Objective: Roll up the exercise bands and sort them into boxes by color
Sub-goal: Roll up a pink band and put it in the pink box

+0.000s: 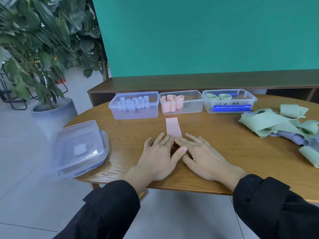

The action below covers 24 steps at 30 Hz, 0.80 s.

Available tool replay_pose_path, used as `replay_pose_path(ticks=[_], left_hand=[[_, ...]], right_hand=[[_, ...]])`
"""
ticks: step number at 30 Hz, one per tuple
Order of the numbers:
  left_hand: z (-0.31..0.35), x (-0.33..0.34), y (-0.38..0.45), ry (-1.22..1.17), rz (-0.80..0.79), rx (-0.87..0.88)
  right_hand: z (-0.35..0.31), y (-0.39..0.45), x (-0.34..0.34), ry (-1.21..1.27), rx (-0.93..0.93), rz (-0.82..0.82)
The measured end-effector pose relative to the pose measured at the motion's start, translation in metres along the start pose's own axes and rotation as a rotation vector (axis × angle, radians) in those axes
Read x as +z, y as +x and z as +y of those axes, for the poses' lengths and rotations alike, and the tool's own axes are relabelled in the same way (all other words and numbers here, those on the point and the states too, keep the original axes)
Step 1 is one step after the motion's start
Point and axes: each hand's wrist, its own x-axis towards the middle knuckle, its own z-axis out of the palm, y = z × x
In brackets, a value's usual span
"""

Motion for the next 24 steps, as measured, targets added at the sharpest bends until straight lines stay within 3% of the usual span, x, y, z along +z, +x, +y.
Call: replay_pose_path(ticks=[6,11,16,24], left_hand=[[0.002,0.001,0.006,-0.031,0.018,-0.027],[0.002,0.001,0.003,-0.037,0.138,0.001],[-0.002,0.006,0.011,0.023,0.076,-0.01],[-0.002,0.004,0.021,0.036,0.081,-0.016]], right_hand=[[0.008,0.012,0.002,0.023,0.021,-0.045],[0.014,0.024,-0.002,0.012,0.029,-0.082],[0.02,0.033,0.0,0.006,0.017,-0.091],[0.021,0.031,0.003,0.064,-0.005,0.042]])
